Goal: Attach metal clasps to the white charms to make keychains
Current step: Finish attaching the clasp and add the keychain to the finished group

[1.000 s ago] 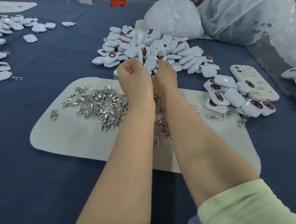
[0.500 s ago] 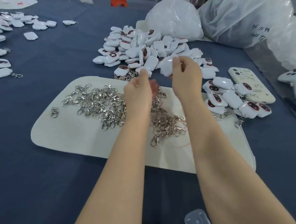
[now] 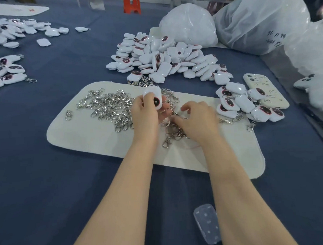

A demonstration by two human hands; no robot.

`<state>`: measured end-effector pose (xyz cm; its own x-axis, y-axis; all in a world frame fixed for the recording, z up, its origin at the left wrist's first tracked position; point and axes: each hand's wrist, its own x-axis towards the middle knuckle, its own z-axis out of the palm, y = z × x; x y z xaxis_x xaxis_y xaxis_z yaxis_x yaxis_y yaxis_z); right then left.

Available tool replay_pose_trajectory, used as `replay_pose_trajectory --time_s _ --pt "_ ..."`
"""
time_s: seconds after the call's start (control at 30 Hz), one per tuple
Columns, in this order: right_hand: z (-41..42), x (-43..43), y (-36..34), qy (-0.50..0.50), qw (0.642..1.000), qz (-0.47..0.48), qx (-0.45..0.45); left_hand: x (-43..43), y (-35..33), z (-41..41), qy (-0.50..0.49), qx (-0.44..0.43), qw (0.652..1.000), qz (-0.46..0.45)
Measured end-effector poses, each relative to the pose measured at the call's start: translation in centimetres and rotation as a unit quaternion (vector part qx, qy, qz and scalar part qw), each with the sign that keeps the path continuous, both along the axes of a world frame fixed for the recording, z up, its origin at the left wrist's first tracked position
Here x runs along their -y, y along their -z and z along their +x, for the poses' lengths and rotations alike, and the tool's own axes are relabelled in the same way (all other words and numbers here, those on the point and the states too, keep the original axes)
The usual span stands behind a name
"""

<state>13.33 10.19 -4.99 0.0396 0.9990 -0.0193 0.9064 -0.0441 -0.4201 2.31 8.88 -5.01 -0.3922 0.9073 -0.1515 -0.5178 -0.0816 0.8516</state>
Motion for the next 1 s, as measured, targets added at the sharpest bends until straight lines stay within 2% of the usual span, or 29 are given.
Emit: replay_pose_trajectory --time_s 0.1,0.3,0.4,0.5,0.6,0.67,0.87,1.0 --pt "-1.2 0.0 0.6 -0.015 0.998 0.059 -0.009 -0.4 0.1 0.1 -0.009 -0.022 1.000 -0.006" --pt "-1.6 -0.4 1.1 -0.027 0.996 0.073 -0.034 -0.5 0.8 0.6 -0.012 -0.073 0.997 -0.006" --pt "-1.8 -0.2 1.1 0.028 0.979 0.116 -0.162 -0.5 1.1 0.5 -0.007 -0.111 0.994 0.017" --pt "-1.5 -0.2 0.8 0.104 0.923 0.179 -0.323 -0.5 1.3 0.7 -0.007 -0.174 0.985 0.017" --pt "-1.4 -0.1 0.6 0.108 0.864 0.187 -0.454 -0.6 1.2 1.0 -0.003 -0.229 0.973 0.001" --pt "-1.6 -0.1 0.4 0.073 0.842 0.163 -0.509 -0.6 1.1 0.9 0.013 -0.263 0.965 -0.010" --pt "-2.3 -0.1 -0.1 -0.007 0.878 0.105 -0.468 -0.3 0.8 0.7 0.021 -0.334 0.943 -0.003" --pt "-2.2 0.0 -0.2 -0.014 0.858 0.112 -0.502 -0.4 0.7 0.7 0.031 -0.274 0.961 -0.017"
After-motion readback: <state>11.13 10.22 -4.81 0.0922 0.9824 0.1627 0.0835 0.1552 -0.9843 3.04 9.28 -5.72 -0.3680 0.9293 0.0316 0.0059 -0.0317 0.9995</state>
